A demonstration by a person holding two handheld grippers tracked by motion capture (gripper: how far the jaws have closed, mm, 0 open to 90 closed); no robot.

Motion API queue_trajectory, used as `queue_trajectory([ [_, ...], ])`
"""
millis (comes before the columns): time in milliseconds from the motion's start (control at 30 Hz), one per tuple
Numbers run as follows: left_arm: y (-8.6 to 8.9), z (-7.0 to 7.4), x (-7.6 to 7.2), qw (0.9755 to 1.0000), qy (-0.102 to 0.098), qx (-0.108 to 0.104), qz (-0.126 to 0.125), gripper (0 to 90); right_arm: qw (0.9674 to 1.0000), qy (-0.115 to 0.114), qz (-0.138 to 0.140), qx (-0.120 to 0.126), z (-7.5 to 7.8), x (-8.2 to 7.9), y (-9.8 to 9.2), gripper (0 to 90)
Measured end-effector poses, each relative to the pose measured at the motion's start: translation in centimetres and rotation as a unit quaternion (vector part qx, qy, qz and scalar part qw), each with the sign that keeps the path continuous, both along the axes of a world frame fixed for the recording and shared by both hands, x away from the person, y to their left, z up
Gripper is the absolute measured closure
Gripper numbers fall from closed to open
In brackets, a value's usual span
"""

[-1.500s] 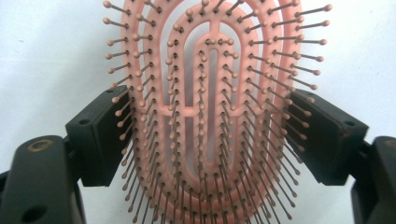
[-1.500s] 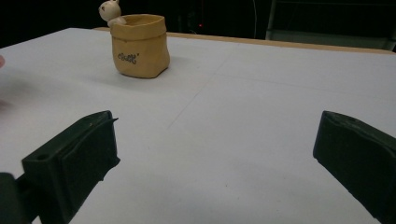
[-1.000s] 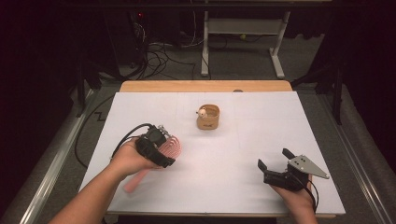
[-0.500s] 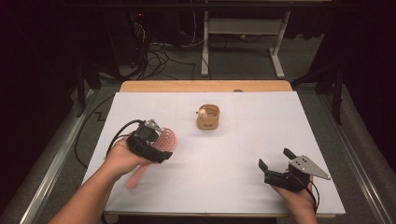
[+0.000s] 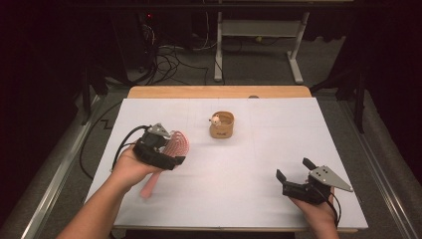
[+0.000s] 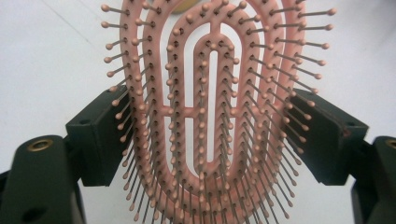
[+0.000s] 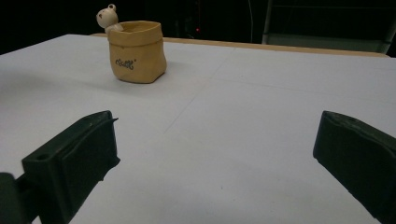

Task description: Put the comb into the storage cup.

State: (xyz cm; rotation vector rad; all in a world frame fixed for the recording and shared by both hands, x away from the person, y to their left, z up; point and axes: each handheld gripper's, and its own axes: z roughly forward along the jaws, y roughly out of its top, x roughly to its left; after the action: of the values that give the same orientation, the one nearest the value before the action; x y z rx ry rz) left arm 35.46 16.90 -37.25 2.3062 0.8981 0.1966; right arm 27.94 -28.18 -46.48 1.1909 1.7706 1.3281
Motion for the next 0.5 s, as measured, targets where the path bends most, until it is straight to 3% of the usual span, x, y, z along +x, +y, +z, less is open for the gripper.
queue_trajectory([
  [167,0.52,0.20,-0.11,0.9998,-0.009,-0.019,0.003,20.1,1.0000,-0.001,0.000,-0.001,0.06,-0.04,0.06,0.4],
  [500,0.61,0.31,-0.76,0.9971,-0.059,-0.047,0.011,20.1,1.0000,-0.001,0.002,-0.002,-0.01,0.01,0.08,0.4],
])
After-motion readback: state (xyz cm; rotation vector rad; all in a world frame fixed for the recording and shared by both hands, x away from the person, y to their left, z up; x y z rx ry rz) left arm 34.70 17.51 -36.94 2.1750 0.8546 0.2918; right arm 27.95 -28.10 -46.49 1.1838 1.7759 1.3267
